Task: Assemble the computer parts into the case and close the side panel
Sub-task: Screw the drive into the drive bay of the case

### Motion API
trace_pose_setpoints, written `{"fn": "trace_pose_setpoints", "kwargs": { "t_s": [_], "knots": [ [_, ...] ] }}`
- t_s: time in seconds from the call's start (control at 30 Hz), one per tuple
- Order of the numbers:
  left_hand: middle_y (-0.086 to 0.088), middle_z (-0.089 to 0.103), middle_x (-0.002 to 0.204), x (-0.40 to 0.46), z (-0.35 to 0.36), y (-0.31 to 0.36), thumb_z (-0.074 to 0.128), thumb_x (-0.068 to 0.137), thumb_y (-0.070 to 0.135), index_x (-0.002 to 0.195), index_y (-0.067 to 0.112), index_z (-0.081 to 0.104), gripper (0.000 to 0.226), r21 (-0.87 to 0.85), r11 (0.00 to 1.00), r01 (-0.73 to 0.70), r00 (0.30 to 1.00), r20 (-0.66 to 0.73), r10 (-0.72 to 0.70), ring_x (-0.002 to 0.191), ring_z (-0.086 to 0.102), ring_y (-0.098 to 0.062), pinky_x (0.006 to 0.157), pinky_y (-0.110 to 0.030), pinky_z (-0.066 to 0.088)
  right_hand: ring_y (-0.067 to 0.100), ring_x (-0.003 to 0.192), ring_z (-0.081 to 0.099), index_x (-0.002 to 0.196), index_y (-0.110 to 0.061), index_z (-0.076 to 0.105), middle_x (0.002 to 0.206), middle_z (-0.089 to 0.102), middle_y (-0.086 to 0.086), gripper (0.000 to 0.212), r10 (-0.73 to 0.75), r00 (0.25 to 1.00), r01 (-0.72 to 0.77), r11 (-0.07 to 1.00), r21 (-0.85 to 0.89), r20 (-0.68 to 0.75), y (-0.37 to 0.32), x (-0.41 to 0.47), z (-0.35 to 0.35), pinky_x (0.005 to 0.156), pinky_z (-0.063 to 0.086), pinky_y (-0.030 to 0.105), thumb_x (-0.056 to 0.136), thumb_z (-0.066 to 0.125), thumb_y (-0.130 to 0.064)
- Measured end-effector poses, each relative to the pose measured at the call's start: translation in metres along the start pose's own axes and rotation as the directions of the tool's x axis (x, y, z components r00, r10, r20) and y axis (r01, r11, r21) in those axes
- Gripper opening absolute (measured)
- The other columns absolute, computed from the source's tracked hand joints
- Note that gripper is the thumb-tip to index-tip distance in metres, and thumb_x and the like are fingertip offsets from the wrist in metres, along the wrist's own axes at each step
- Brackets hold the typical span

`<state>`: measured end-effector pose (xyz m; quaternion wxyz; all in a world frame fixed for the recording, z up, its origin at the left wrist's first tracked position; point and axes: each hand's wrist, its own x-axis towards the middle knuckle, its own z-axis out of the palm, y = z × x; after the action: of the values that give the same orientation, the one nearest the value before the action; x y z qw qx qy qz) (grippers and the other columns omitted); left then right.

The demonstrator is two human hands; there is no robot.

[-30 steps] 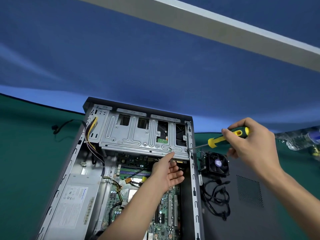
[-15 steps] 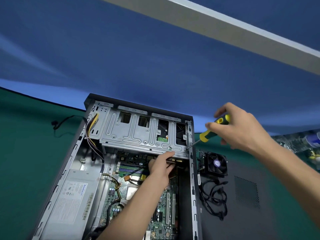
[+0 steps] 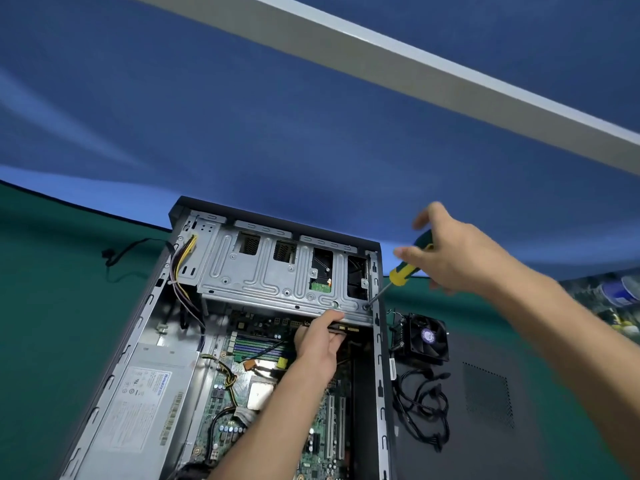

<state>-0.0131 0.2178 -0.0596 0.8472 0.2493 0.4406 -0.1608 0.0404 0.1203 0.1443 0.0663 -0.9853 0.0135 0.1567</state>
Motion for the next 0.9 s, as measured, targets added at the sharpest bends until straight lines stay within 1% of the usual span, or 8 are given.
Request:
{"fn": "trace_pose_setpoints", "kwargs": {
  "t_s": [0.2,0.33,0.43,0.53,0.67,0.73,0.83,0.9],
  "knots": [
    [-0.028,0.053,0.125,0.0014,-0.0003,-0.0004,0.064,0.075,-0.011,0.129,-0.007,0.043,0.058,0.009,1.0,0.001,1.0,0.018,-0.001,0.115,0.055,-0.036,0.104,-0.043,0.042,0.024,0.053,0.064,0.101,-0.015,0.042,0.076,0.065,0.003,0.023,0.018,1.0,-0.019,0.997,0.077,0.02,0.0022,0.0003,-0.0015,0.052,0.049,0.029,0.095,0.05,-0.037],
    [-0.022,0.052,0.113,0.0016,-0.0008,-0.0008,0.065,0.075,-0.009,0.133,-0.007,0.038,0.064,0.016,1.0,-0.005,1.0,0.011,0.005,0.098,0.053,-0.029,0.105,-0.043,0.041,0.027,0.055,0.065,0.092,-0.01,0.047,0.079,0.068,0.004,0.03,0.051,0.997,-0.051,0.999,0.008,-0.054,0.0066,-0.0007,-0.0018,0.05,0.044,0.027,0.096,0.044,-0.04],
    [-0.019,0.047,0.104,0.0017,-0.001,-0.0019,0.064,0.076,-0.01,0.134,-0.007,0.037,0.064,0.022,1.0,-0.007,1.0,0.019,0.007,0.092,0.048,-0.027,0.106,-0.043,0.04,0.023,0.055,0.066,0.107,-0.016,0.04,0.085,0.066,0.003,0.024,0.028,0.996,-0.039,0.99,0.135,0.083,0.0075,-0.0017,-0.0028,0.05,0.049,0.029,0.095,0.053,-0.033],
    [-0.018,0.046,0.103,0.0024,-0.0018,-0.0019,0.065,0.076,-0.009,0.131,-0.007,0.039,0.061,0.024,1.0,-0.003,1.0,0.025,0.002,0.091,0.047,-0.027,0.106,-0.043,0.04,0.025,0.053,0.063,0.096,-0.012,0.049,0.079,0.065,0.005,0.028,0.043,0.999,-0.042,0.999,0.021,-0.034,0.0091,-0.0026,-0.0037,0.049,0.043,0.028,0.096,0.045,-0.04],
    [-0.018,0.046,0.102,0.0022,-0.0019,-0.0023,0.065,0.076,-0.009,0.127,-0.007,0.041,0.057,0.024,1.0,-0.008,1.0,0.016,0.008,0.091,0.047,-0.027,0.106,-0.042,0.04,0.023,0.055,0.066,0.103,-0.02,0.045,0.08,0.065,0.002,0.017,0.025,0.999,-0.03,0.993,0.111,0.046,0.0067,-0.0048,0.0005,0.055,0.05,0.031,0.096,0.048,-0.035],
    [-0.016,0.046,0.099,0.0026,-0.0021,-0.002,0.065,0.076,-0.009,0.129,-0.007,0.04,0.059,0.014,1.0,-0.007,1.0,0.017,0.007,0.09,0.046,-0.027,0.106,-0.042,0.04,0.027,0.059,0.064,0.101,-0.013,0.051,0.073,0.062,0.004,0.028,0.034,0.997,-0.034,0.999,0.003,-0.069,0.0076,-0.0021,0.001,0.054,0.044,0.029,0.097,0.044,-0.039],
    [-0.018,0.048,0.1,0.0018,-0.0012,-0.002,0.064,0.076,-0.01,0.131,-0.008,0.039,0.061,0.003,1.0,-0.009,0.999,0.031,0.009,0.089,0.047,-0.028,0.106,-0.044,0.04,0.027,0.058,0.068,0.121,-0.024,0.033,0.09,0.065,0.003,0.037,0.045,0.996,-0.056,0.988,0.144,0.082,0.0046,-0.0021,-0.0035,0.067,0.056,0.038,0.093,0.053,-0.038],
    [-0.017,0.046,0.099,0.0027,-0.0012,-0.0021,0.064,0.076,-0.01,0.13,-0.008,0.04,0.06,-0.001,1.0,-0.005,1.0,0.027,0.005,0.089,0.045,-0.028,0.106,-0.045,0.04,0.024,0.053,0.068,0.123,-0.029,0.029,0.085,0.068,0.003,0.038,0.029,0.992,-0.048,0.987,0.155,0.123,0.0046,-0.0037,-0.0034,0.065,0.058,0.037,0.093,0.052,-0.027]
  ]
}}
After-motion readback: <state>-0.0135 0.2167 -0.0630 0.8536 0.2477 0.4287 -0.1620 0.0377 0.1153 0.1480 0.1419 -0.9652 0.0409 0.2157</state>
